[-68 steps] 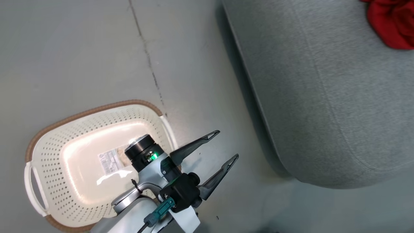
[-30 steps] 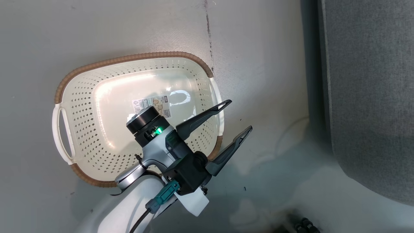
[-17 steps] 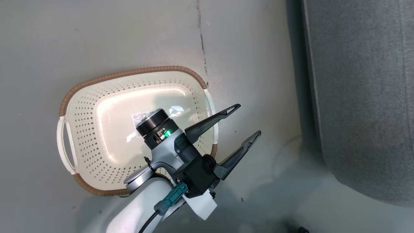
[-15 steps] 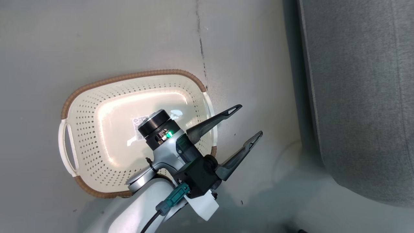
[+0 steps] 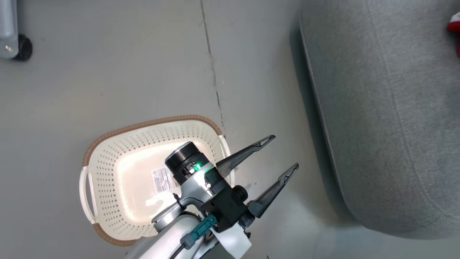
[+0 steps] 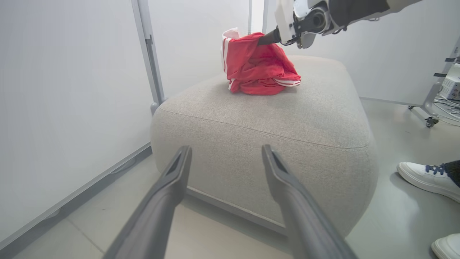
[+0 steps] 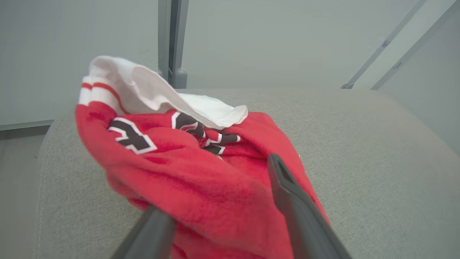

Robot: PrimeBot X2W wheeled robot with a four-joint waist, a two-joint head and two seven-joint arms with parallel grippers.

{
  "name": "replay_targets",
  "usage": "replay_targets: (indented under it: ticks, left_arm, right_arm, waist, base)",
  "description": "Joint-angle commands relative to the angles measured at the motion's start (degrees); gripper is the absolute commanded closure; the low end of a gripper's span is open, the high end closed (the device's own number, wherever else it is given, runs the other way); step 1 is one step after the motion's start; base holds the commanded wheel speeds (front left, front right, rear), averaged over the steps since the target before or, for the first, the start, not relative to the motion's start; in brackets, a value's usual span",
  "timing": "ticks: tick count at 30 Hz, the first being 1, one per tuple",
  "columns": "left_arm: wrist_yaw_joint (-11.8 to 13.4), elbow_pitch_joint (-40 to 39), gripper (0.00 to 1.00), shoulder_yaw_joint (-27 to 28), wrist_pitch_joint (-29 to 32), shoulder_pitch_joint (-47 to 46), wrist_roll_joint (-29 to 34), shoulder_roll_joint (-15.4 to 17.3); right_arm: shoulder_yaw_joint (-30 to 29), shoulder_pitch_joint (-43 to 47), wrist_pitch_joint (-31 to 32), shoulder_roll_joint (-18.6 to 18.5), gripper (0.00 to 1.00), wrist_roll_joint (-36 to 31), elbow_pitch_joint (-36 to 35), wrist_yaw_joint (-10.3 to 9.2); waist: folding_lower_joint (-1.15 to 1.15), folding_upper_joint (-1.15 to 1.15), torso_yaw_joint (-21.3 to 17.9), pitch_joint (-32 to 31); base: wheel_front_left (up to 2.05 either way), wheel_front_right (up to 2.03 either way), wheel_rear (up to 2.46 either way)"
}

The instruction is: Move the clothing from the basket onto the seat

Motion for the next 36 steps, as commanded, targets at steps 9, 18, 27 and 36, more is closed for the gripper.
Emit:
replay_targets:
  ticks: [9,18,27,36]
  left_arm:
    - [0.7,-0.8,0.0,4.0,-0.2,2.3,0.1,-1.2]
    - [1.8,-1.7,0.0,6.9,-0.2,5.3,0.3,-2.3]
    - [4.0,-4.1,0.0,13.6,-0.2,8.2,-0.2,-2.6]
    - [5.5,-5.1,0.0,19.9,-0.2,13.3,-1.4,-3.3]
  right_arm:
    - [8.3,6.8,6.8,-4.2,0.0,11.9,-10.1,0.0]
    - [12.0,11.0,1.4,-8.0,0.0,19.1,-21.2,0.01]
    - [10.6,18.4,-7.5,-10.5,0.0,23.9,-34.7,0.01]
    - [3.1,30.3,-8.7,-4.5,0.0,19.8,-48.1,0.01]
  waist:
    - [0.0,0.0,-2.4,-8.4]
    - [0.0,0.0,-3.3,-15.6]
    - [0.0,0.0,-1.1,-22.0]
    - [0.0,0.0,3.2,-26.8]
  base:
    - [0.0,0.0,0.0]
    - [0.0,0.0,0.0]
    - [0.0,0.0,0.0]
    - [0.0,0.0,0.0]
